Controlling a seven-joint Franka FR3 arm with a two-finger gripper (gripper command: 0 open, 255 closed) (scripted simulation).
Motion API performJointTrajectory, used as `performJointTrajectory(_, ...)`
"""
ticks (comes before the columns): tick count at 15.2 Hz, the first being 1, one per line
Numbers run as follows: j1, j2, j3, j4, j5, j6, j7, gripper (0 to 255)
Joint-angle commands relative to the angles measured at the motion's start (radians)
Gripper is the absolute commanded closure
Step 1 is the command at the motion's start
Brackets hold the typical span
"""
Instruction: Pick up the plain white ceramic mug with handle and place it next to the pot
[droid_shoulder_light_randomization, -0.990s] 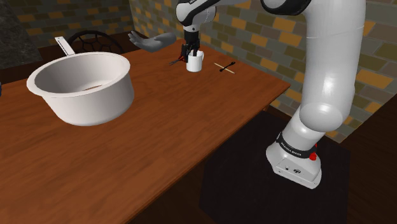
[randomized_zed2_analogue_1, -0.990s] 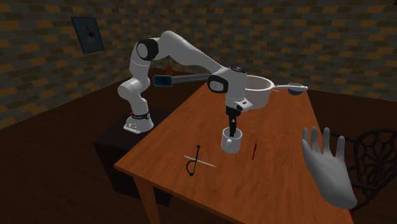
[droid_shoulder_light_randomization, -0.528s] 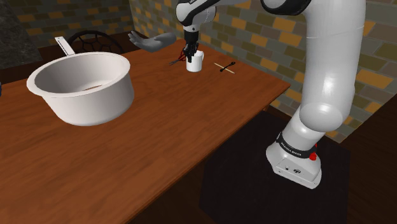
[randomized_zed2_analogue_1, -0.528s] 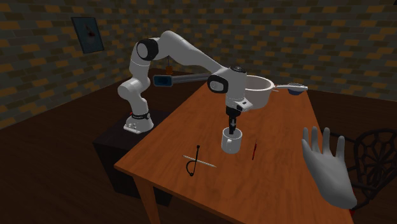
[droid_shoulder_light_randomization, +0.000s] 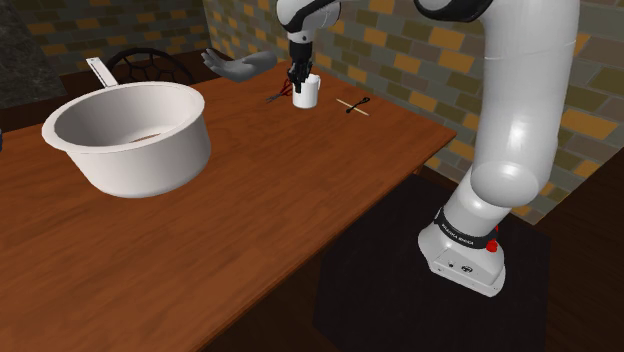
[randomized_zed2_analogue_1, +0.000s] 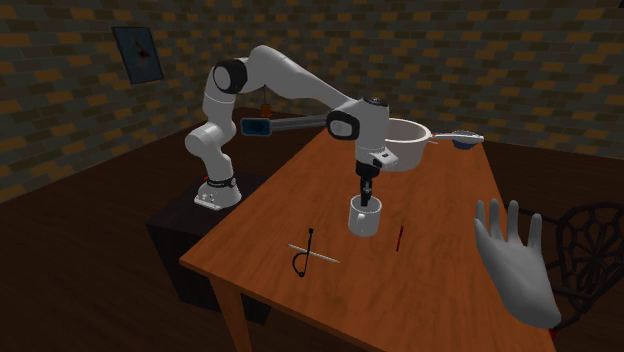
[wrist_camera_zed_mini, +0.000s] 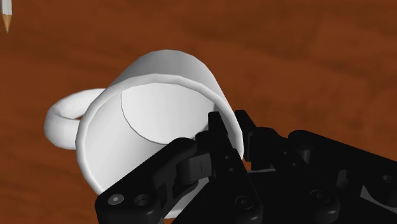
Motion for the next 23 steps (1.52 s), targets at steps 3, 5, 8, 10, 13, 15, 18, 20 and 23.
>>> performJointTrajectory(3, 0.0, -0.017, -0.002, 0.029, -0.004, -0.046, 0.002, 255)
performJointTrajectory(5, 0.0, -0.025, -0.003, 0.045, -0.006, -0.069, 0.004, 255)
performJointTrajectory(8, 0.0, -0.034, -0.004, 0.072, -0.008, -0.105, 0.006, 255)
performJointTrajectory(10, 0.0, -0.04, -0.005, 0.091, -0.01, -0.13, 0.007, 255)
performJointTrajectory(13, -0.001, -0.046, -0.006, 0.121, -0.012, -0.167, 0.008, 255)
performJointTrajectory(15, -0.001, -0.05, -0.006, 0.144, -0.013, -0.192, 0.009, 255)
performJointTrajectory(18, -0.002, -0.053, -0.007, 0.179, -0.014, -0.231, 0.011, 255)
performJointTrajectory(20, -0.003, -0.054, -0.007, 0.205, -0.014, -0.257, 0.011, 255)
performJointTrajectory(23, -0.004, -0.053, -0.008, 0.246, -0.015, -0.298, 0.012, 255)
